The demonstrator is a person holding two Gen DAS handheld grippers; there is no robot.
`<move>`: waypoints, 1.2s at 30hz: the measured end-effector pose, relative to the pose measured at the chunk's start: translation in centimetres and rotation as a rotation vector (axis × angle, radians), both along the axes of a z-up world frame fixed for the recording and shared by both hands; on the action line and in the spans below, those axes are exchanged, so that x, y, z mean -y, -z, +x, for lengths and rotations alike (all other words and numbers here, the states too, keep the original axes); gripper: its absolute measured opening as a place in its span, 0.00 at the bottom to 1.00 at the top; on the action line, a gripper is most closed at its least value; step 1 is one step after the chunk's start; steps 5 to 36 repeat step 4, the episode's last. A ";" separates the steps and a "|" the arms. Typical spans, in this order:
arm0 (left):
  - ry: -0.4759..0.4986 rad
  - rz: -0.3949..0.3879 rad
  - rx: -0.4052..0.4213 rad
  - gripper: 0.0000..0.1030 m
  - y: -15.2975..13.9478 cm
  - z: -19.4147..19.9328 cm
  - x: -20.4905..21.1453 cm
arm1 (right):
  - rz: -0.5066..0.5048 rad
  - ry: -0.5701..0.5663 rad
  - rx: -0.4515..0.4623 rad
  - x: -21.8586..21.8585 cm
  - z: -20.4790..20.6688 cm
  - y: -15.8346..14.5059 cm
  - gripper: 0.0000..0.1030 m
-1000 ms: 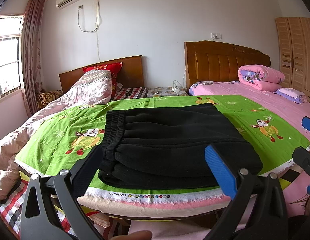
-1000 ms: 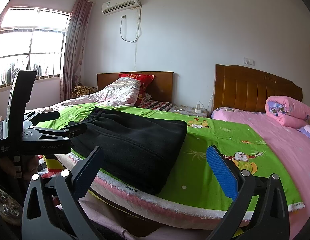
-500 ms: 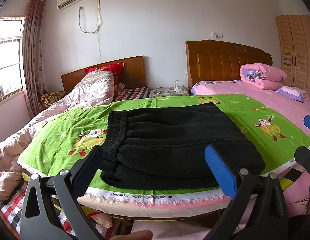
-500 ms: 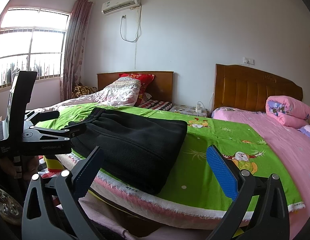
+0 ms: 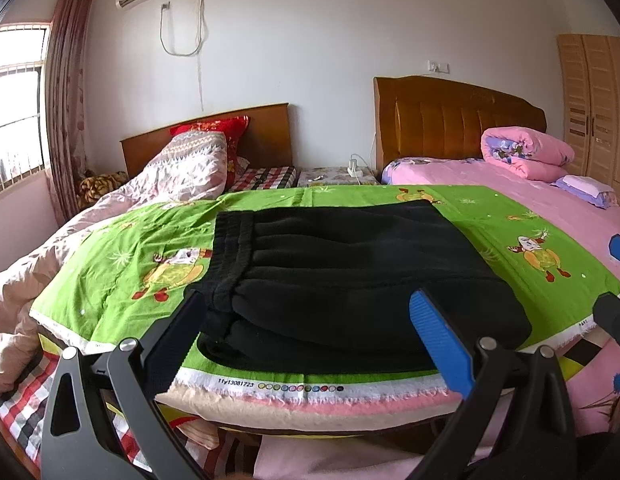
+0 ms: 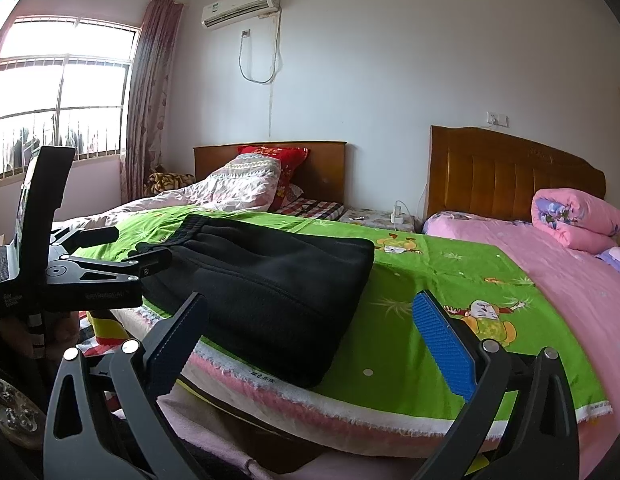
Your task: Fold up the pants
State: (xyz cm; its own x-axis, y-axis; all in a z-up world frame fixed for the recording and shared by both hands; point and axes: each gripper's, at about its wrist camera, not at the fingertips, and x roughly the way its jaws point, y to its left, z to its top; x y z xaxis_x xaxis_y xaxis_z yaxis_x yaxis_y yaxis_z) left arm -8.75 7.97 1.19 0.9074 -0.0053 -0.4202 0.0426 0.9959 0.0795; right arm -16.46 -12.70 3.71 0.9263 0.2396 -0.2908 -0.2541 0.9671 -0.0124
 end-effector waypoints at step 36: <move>-0.025 0.004 -0.014 0.99 0.1 0.2 -0.2 | 0.013 0.021 0.008 0.6 -0.1 0.0 0.96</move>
